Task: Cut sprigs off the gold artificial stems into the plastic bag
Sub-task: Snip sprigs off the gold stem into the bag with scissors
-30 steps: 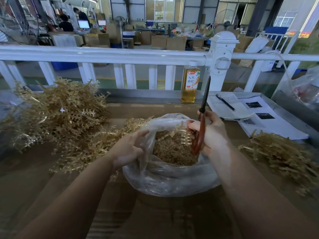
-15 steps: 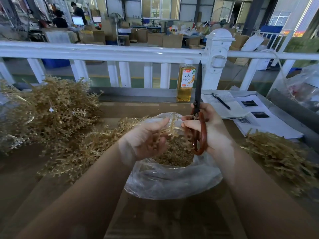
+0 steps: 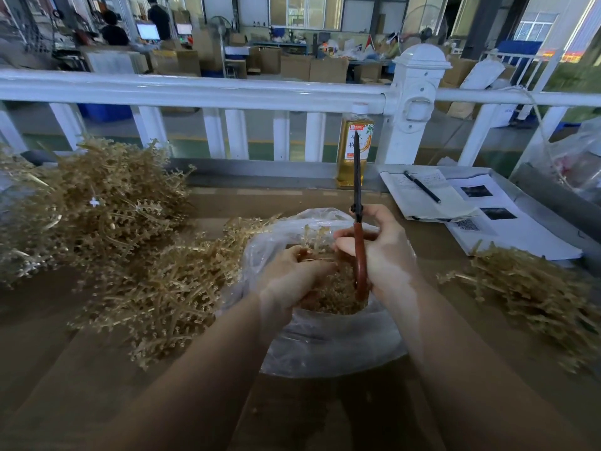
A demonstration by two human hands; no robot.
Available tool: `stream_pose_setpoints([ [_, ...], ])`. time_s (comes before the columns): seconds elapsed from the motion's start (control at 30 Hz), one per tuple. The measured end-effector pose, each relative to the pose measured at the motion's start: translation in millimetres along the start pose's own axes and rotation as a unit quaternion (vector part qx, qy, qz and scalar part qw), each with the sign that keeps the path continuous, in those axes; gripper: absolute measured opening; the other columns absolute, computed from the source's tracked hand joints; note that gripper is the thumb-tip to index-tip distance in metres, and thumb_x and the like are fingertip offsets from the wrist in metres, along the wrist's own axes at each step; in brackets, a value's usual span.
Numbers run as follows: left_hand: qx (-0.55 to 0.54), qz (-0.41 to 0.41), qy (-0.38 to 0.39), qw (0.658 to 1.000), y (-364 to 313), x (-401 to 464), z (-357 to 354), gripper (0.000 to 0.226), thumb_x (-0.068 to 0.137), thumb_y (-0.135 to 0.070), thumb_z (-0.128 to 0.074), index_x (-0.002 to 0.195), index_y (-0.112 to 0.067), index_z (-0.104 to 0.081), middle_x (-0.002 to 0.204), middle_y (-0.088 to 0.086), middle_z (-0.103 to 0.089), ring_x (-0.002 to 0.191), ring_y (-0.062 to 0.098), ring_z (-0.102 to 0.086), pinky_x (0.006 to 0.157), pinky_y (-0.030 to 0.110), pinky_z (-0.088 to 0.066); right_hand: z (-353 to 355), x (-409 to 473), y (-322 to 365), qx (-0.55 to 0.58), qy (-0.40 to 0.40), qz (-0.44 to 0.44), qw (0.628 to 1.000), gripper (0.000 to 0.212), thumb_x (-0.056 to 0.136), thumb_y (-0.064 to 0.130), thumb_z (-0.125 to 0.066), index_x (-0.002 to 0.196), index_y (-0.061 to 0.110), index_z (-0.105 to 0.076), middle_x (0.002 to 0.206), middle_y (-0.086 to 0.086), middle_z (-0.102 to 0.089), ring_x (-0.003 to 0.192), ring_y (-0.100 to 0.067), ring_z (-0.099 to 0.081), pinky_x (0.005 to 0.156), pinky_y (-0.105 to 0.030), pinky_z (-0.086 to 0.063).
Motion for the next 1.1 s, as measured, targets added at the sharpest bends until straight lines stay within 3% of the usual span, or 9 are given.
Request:
stream_pose_setpoints([
  [0.1, -0.045, 0.010, 0.041, 0.998, 1, -4, -7, 0.034, 0.087, -0.014, -0.065, 0.118, -0.005, -0.054, 0.099, 0.015, -0.070, 0.085, 0.028, -0.070, 0.067, 0.034, -0.057, -2, -2, -3, 0.009, -0.003, -0.017, 1.000, 0.045, 0.079, -0.010, -0.069, 0.100, 0.028, -0.057, 0.073, -0.003, -0.074, 0.066, -0.013, -0.071, 0.052, -0.021, -0.054],
  [0.27, -0.179, 0.033, 0.097, 0.979, -2, -7, -3, 0.016, 0.085, 0.006, -0.059, 0.100, 0.001, -0.056, 0.075, 0.012, -0.071, 0.065, 0.020, -0.071, 0.054, 0.026, -0.057, 4, -8, -3, -0.009, -0.024, -0.021, 0.999, 0.031, 0.079, 0.010, -0.077, 0.095, 0.030, -0.059, 0.071, 0.004, -0.069, 0.052, 0.000, -0.064, 0.045, -0.014, -0.048],
  [0.37, -0.219, 0.032, 0.088, 0.971, -4, -4, 4, 0.017, 0.082, 0.010, -0.059, 0.099, 0.008, -0.059, 0.080, 0.015, -0.071, 0.071, 0.019, -0.072, 0.056, 0.023, -0.057, 8, -10, -3, -0.008, -0.031, -0.036, 0.999, 0.026, 0.080, 0.022, -0.078, 0.098, 0.026, -0.060, 0.062, 0.007, -0.068, 0.050, -0.002, -0.063, 0.048, -0.016, -0.052],
  [0.47, -0.287, 0.024, 0.051, 0.956, -4, 2, 12, 0.026, 0.080, 0.011, -0.059, 0.106, 0.011, -0.056, 0.077, 0.016, -0.071, 0.069, 0.020, -0.071, 0.059, 0.026, -0.059, 9, -16, -3, -0.067, -0.016, -0.019, 0.997, 0.023, 0.082, 0.034, -0.075, 0.097, 0.030, -0.059, 0.061, 0.011, -0.066, 0.050, 0.006, -0.060, 0.042, -0.007, -0.041],
  [0.6, -0.318, 0.002, 0.026, 0.948, -4, 6, 17, 0.041, 0.079, 0.009, -0.060, 0.119, 0.010, -0.051, 0.076, 0.014, -0.070, 0.067, 0.018, -0.071, 0.062, 0.027, -0.059, 4, -24, -5, -0.073, 0.013, -0.036, 0.997, 0.040, 0.071, 0.054, -0.073, 0.097, 0.028, -0.058, 0.058, 0.012, -0.061, 0.041, 0.005, -0.053, 0.038, -0.008, -0.036],
  [0.7, -0.328, 0.007, 0.033, 0.944, -3, 7, 15, 0.035, 0.079, 0.009, -0.060, 0.113, 0.010, -0.054, 0.074, 0.014, -0.070, 0.067, 0.019, -0.071, 0.061, 0.026, -0.059, 5, -24, -6, -0.069, 0.003, -0.032, 0.997, 0.025, 0.079, 0.030, -0.078, 0.095, 0.029, -0.060, 0.069, 0.004, -0.065, 0.042, 0.002, -0.055, 0.040, -0.012, -0.039],
  [0.8, -0.321, 0.024, 0.057, 0.945, -2, 4, 10, 0.011, 0.082, 0.009, -0.057, 0.093, 0.009, -0.059, 0.070, 0.013, -0.070, 0.065, 0.018, -0.071, 0.060, 0.025, -0.059, 4, -22, -8, -0.061, -0.001, -0.033, 0.998, 0.032, 0.078, 0.006, -0.075, 0.096, 0.028, -0.060, 0.077, -0.005, -0.070, 0.048, -0.007, -0.059, 0.047, -0.019, -0.047],
  [1.0, -0.290, 0.046, 0.081, 0.952, 0, -1, 4, 0.009, 0.082, 0.007, -0.056, 0.081, 0.004, -0.064, 0.069, 0.009, -0.070, 0.063, 0.014, -0.070, 0.059, 0.023, -0.058, -1, -21, -9, -0.066, -0.001, -0.024, 0.998, 0.039, 0.075, -0.002, -0.076, 0.096, 0.027, -0.060, 0.082, -0.008, -0.070, 0.055, -0.010, -0.063, 0.050, -0.020, -0.049],
  [1.1, -0.294, 0.060, 0.091, 0.950, 2, -2, 7, 0.015, 0.067, -0.013, -0.072, 0.079, -0.006, -0.066, 0.071, 0.003, -0.066, 0.065, 0.014, -0.064, 0.067, 0.027, -0.055, 0, -24, -7, -0.070, -0.011, -0.025, 0.997, 0.039, 0.078, -0.005, -0.073, 0.100, 0.024, -0.060, 0.078, -0.006, -0.070, 0.052, -0.006, -0.063, 0.046, -0.017, -0.047],
])
Point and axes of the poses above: each hand's wrist, its own x-axis towards the middle knuckle, its own z-axis out of the back of the hand, y = z × x, the point moved 6 cm from there along x, towards the middle knuckle
